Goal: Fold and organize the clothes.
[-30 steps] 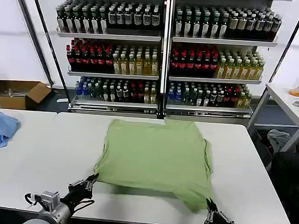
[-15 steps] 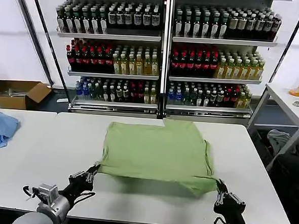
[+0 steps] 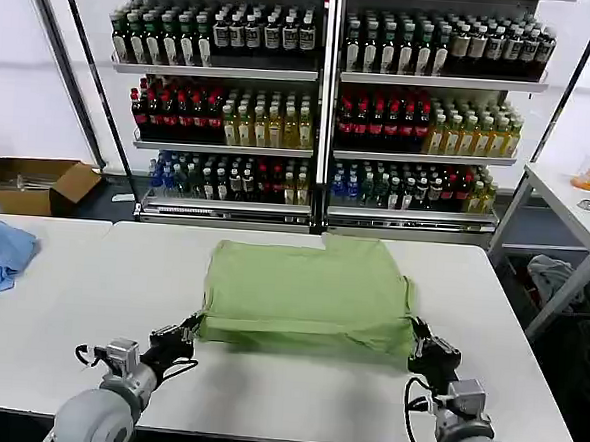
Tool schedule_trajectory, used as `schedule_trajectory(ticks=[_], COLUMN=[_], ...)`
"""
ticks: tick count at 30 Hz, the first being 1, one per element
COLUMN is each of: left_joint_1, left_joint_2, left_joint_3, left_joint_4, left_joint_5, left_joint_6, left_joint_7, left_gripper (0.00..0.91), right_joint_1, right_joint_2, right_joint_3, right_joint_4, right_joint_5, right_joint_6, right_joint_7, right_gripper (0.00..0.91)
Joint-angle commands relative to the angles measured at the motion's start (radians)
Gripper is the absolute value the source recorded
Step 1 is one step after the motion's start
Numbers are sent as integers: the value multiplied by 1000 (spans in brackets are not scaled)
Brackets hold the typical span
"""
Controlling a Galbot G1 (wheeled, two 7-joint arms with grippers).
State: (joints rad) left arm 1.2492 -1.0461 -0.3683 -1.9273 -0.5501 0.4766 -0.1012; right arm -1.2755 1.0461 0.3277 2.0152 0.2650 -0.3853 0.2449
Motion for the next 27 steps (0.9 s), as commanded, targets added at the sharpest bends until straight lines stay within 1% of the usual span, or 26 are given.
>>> schedule_trajectory(ticks=[1, 5, 6, 7, 8, 9, 10, 13, 18, 22, 24, 27], left_joint_1=[-85, -97, -99, -102, -103, -104, -106, -104, -75, -34, -15, 20], left_joint_2=[3, -4, -7, -9, -11, -13, -15, -20, -29, -35, -38, -45], left_joint_3=[60, 72, 76, 78, 80, 82, 84, 83, 62, 36, 23, 7], left_joint_4=[98, 114, 119, 123, 125, 127, 129, 125, 90, 50, 32, 20], left_joint_5=[26, 41, 42, 44, 45, 46, 51, 59, 75, 77, 77, 76], left_joint_6=[0, -4, -4, -4, -4, -4, -3, 2, 2, -1, -4, -9], left_joint_7=[-6, -9, -11, -12, -12, -13, -13, -12, -14, -20, -23, -27], left_gripper=[20, 20, 40, 191, 564, 887, 907, 907, 907, 907, 907, 907], right_joint_1=[105, 135, 140, 145, 150, 153, 155, 153, 118, 62, 19, -59], right_joint_2=[-25, -16, -14, -13, -11, -9, -8, -2, 8, 16, 20, 30], right_joint_3=[-50, -75, -79, -83, -88, -92, -94, -102, -92, -49, -17, 24], right_joint_4=[-100, -138, -147, -150, -157, -161, -166, -169, -144, -91, -49, 17], right_joint_5=[-14, -36, -45, -50, -56, -63, -73, -91, -74, -41, -17, -5], right_joint_6=[-13, -3, 3, 4, 4, 5, 5, -11, 5, 23, 22, 12], right_joint_7=[2, -3, -4, -5, -7, -9, -12, -21, -31, -24, -18, -17], right_gripper=[0, 0, 0, 151, 816, 907, 907, 907, 907, 907, 907, 907])
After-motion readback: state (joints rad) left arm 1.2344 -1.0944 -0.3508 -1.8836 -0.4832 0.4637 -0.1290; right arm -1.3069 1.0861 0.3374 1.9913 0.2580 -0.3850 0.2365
